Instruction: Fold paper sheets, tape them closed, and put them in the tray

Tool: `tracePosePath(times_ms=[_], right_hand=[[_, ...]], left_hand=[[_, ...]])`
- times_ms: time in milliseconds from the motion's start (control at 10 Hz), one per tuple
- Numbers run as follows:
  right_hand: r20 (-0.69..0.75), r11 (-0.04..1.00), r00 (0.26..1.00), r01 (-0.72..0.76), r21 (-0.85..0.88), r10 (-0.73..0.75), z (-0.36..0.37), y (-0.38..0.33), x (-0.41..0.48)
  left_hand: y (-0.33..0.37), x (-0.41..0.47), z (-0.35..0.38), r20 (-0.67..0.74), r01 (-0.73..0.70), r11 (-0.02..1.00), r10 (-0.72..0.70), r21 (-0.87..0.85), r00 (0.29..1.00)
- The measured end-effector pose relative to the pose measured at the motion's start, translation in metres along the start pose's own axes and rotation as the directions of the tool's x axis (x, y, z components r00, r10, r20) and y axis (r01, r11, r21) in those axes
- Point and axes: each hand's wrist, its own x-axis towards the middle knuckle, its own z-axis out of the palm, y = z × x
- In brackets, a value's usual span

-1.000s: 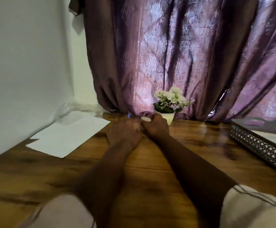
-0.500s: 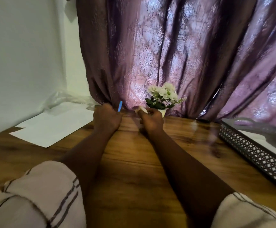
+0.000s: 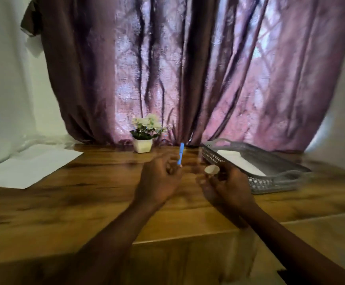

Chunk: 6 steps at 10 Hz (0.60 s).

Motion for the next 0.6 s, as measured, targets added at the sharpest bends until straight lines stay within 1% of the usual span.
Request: tracePosePath(times_ms=[100, 200, 300, 400, 500, 600], right_hand=[[0.01, 0.998, 1.0, -0.017, -0.064, 0.017, -0.016, 0.028, -0.013], [0.019, 0.989, 0.998, -0.054, -0.138, 0.057, -0.017, 0.043, -0.013], [0.04, 0.978, 0.992, -0.108, -0.177, 0.117, -0.014, 0.043, -0.01], [0.071, 0.974, 0.989, -0.113, -0.197, 0.129, -0.014, 0.041, -0.01], [0.045, 0.975, 0.992, -0.106, -0.196, 0.117, -0.02, 0.038, -0.014], [-0.055, 0.972, 0.998, 0.007, -0.233, -0.021, -0.026, 0.029, -0.021]], left_hand=[[0.024, -0.025, 0.039, 0.172, 0.049, 0.992, -0.069, 0.118, 0.983], [0.039, -0.033, 0.075, 0.228, 0.038, 0.955, -0.109, 0.296, 0.968], [0.054, -0.039, 0.092, 0.318, -0.071, 0.91, -0.069, 0.408, 0.946], [0.051, -0.037, 0.095, 0.378, -0.141, 0.89, -0.038, 0.434, 0.925], [0.062, -0.042, 0.083, 0.431, -0.158, 0.909, -0.026, 0.385, 0.902], [0.063, -0.041, 0.054, 0.369, -0.068, 0.939, -0.065, 0.336, 0.927]])
